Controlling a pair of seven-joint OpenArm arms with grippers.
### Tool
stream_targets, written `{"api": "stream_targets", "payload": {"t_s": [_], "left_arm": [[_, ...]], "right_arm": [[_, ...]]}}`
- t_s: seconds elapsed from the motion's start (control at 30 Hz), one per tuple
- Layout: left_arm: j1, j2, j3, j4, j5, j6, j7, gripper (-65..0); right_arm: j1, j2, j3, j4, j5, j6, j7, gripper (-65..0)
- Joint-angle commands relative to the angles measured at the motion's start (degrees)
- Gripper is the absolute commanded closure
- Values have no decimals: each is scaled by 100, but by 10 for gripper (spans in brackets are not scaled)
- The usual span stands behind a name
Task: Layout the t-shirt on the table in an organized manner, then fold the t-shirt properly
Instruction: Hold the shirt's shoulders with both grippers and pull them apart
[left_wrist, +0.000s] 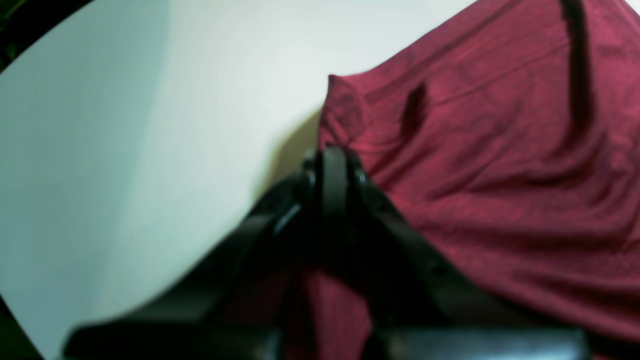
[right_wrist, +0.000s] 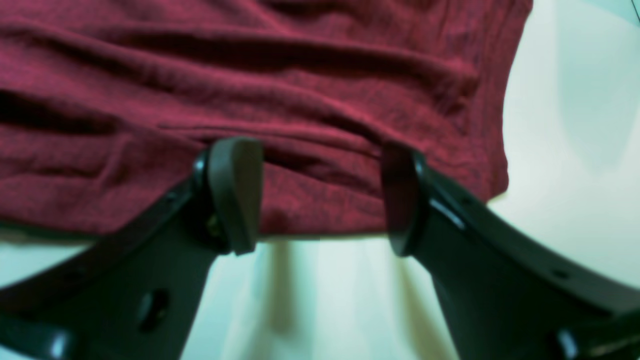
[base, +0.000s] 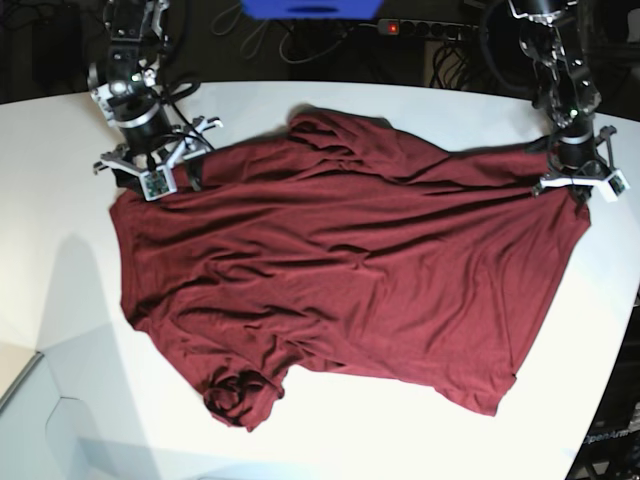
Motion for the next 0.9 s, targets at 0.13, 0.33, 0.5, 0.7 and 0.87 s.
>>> {"api": "stream_targets", "payload": {"t_s": [0.13,0.33,0.5,0.7,0.87], "left_arm": [[-52,-79,-28,108,15,-23,-157,0],[-8,-114,-37,108,15,-23,-157,0],[115,-70,-292,108,15,-23,-157,0],[344,-70,-327,117,15,-23,-157,0],[634,185,-354,169,15,-23,-157,0]], "right_arm": [[307,108,8,-657,28,-28,189,-381],[773,486,342,-1439,37,-28,189,-381],[1204,733,703,-1923,28,-28,189,-381],[1274,768,791,-1887,28,-28,198,-381],[1503,768,817,-1896,10,-28,163,-381]]}}
